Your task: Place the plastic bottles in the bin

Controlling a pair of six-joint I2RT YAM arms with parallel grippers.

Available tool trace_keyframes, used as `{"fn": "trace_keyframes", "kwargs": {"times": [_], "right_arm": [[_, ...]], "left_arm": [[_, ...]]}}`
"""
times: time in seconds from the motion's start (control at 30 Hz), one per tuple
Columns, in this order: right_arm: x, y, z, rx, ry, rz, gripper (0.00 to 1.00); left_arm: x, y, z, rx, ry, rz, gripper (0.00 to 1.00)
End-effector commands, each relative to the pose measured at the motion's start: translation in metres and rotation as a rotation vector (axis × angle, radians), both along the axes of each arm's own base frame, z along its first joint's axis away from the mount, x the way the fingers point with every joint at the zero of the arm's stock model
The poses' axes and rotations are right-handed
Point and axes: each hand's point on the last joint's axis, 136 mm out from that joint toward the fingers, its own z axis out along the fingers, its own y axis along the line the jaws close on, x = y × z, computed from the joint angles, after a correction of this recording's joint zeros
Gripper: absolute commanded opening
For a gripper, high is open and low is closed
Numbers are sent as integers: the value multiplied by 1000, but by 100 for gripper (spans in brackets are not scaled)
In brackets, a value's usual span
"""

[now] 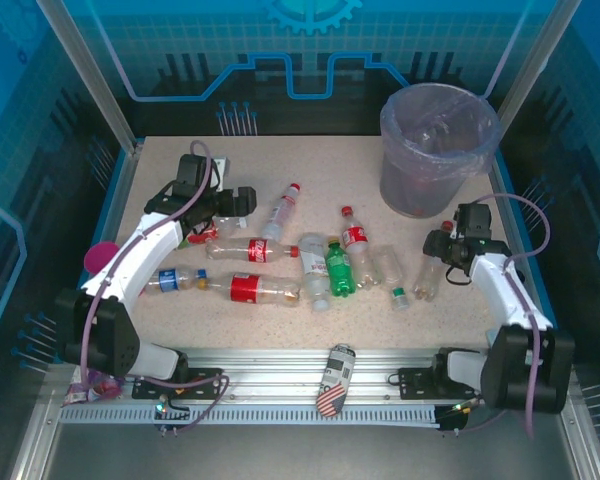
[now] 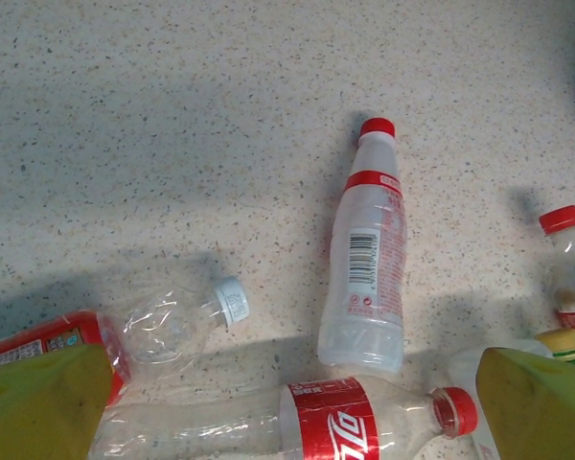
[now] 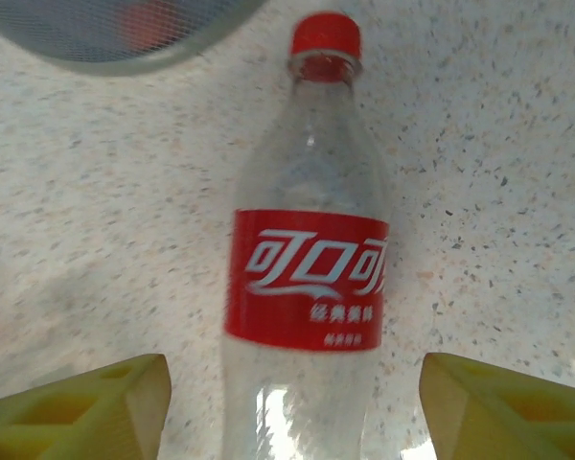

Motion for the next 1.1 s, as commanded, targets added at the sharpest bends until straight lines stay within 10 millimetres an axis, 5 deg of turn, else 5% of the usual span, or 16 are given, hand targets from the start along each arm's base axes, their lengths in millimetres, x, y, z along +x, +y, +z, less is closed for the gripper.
{"fn": "trace_keyframes", "kwargs": {"times": [0.0,0.7,1.07], "right_arm": [[28,-7,-4,39,-79,-5,73],[53,-25,-51,55,3,-31,75],[38,-32,-18,30,-96,-69,57]], "left_arm": [[1,-7,18,-20,-16,-23,99],[-13,-7,6,98,-51,-73,98],[-13,-9,4,109,-49,-81,98]]}}
